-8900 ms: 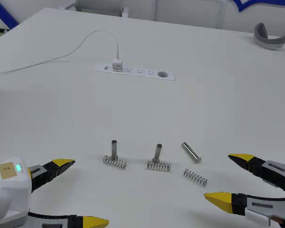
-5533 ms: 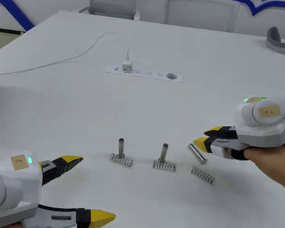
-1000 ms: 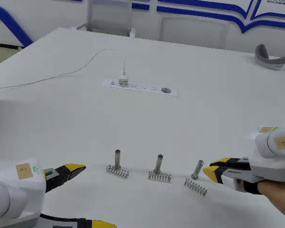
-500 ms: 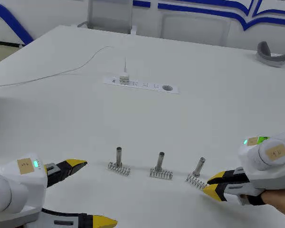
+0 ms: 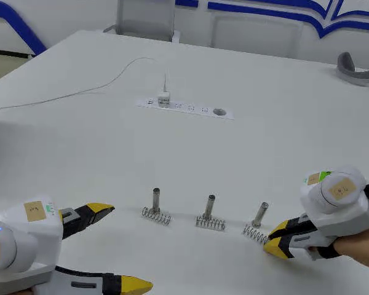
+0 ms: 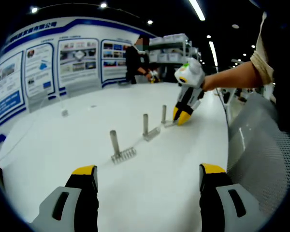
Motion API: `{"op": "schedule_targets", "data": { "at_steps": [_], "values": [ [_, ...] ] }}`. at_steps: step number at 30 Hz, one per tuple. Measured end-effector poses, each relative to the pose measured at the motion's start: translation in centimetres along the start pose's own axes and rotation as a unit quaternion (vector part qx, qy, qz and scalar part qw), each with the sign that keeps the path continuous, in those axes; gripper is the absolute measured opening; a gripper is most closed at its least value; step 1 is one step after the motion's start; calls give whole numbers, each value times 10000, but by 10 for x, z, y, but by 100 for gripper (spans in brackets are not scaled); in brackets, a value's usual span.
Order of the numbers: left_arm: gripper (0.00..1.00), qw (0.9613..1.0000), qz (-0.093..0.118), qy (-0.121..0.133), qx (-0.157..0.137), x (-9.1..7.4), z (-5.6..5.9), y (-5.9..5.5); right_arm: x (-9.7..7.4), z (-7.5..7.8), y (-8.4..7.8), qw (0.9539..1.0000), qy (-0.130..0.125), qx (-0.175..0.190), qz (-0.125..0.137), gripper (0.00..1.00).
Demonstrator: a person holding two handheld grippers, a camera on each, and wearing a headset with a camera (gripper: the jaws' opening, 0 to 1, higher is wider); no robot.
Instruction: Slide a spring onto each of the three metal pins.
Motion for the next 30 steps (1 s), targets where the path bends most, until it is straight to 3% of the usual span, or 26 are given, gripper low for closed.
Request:
{"op": "schedule_targets", "data": {
  "at_steps": [15,24,30],
  "values": [
    [83,9999,-13,-103,16,1,0,2,-3,-1,5,9999,54,-82,-70,11],
    [71,9994,-65,-341,29,6,5,2,-14,-14,11,9996,144,-262,12,11],
    [63,9984,-93,-532,148,13,5,6,-19,-26,26,9980,305,-534,121,11]
  ]
}}
Point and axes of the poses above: the centre of the closed fingertips' face, and the gripper's own axes: x roughly forward along the fingers, z roughly to its right, y roughly out of its top, the point moved 9 cm from there along -x, roughly backward along the fingers, and after that the axes turned 12 degrees about -y, right-handed, at the moved point
